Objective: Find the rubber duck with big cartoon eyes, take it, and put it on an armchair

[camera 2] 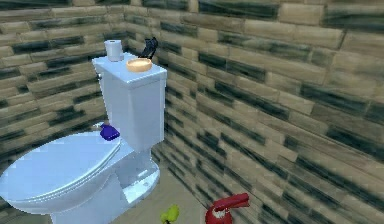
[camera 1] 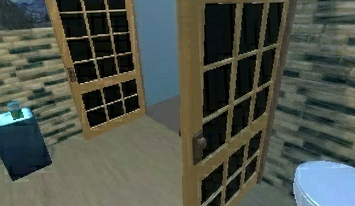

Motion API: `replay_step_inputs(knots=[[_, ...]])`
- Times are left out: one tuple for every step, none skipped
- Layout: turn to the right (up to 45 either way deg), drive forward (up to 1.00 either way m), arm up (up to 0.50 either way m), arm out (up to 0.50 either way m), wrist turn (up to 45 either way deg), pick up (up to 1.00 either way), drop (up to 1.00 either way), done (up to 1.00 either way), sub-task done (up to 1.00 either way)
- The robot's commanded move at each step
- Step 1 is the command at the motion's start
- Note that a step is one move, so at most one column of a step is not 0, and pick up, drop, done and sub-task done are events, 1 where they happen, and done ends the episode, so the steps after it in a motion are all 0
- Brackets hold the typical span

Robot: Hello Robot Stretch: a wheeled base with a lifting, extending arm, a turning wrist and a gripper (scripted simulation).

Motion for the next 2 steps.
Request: replay_step_inputs(knots=[[0.0, 0.0, 0.1, 0.0, 0.0, 0.0, 0.0, 0.0, 0.0], [0.0, 0.0, 0.5, 0.0, 0.0, 0.0, 0.0, 0.0, 0.0]])
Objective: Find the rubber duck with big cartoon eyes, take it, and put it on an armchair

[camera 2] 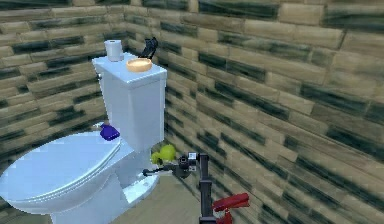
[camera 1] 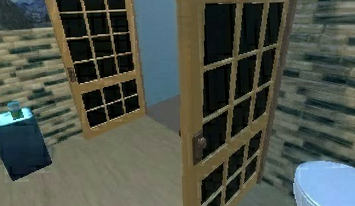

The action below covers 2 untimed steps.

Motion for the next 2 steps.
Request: replay_step_inputs(knots=[[0.0, 0.0, 0.46, 0.0, 0.0, 0.0, 0.0, 0.0, 0.0], [0.0, 0.0, 0.0, 0.0, -45.0, 0.0, 0.0, 0.0, 0.0]])
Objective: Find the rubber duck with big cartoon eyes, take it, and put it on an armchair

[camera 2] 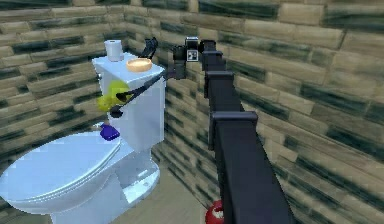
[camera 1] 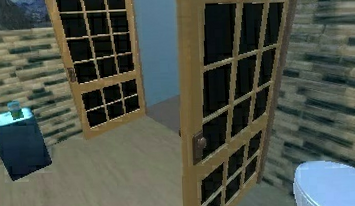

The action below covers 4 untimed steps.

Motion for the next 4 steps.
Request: replay_step_inputs(knots=[[0.0, 0.0, 0.0, 0.0, -30.0, 0.0, 0.0, 0.0, 0.0], [0.0, 0.0, 0.0, -0.48, 0.0, 0.0, 0.0, 0.0, 0.0], [-42.0, 0.0, 0.0, 0.0, 0.0, 0.0, 0.0, 0.0, 0.0], [0.0, 0.35, 0.0, 0.0, 0.0, 0.0, 0.0, 0.0, 0.0]])
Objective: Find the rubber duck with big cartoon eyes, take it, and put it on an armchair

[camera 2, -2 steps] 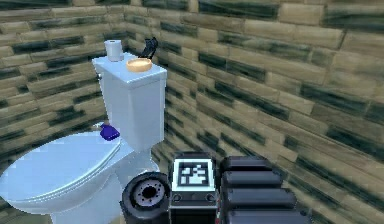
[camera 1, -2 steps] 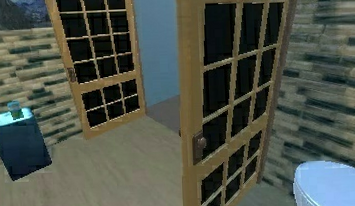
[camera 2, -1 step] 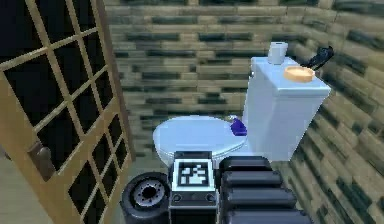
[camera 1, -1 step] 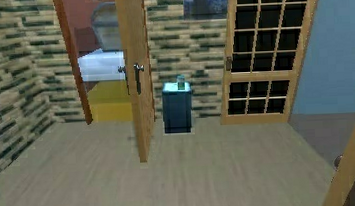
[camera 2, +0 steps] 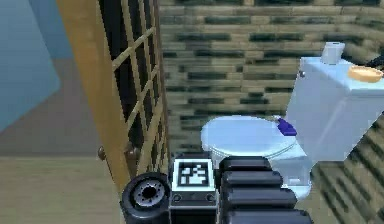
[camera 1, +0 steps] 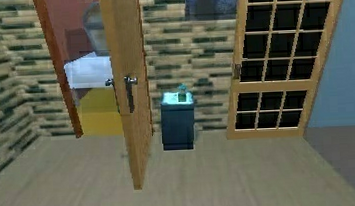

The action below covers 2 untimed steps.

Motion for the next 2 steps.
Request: replay_step_inputs(knots=[[-45.0, 0.0, 0.0, 0.0, 0.0, 0.0, 0.0, 0.0, 0.0], [-45.0, 0.0, 0.0, 0.0, 0.0, 0.0, 0.0, 0.0, 0.0]])
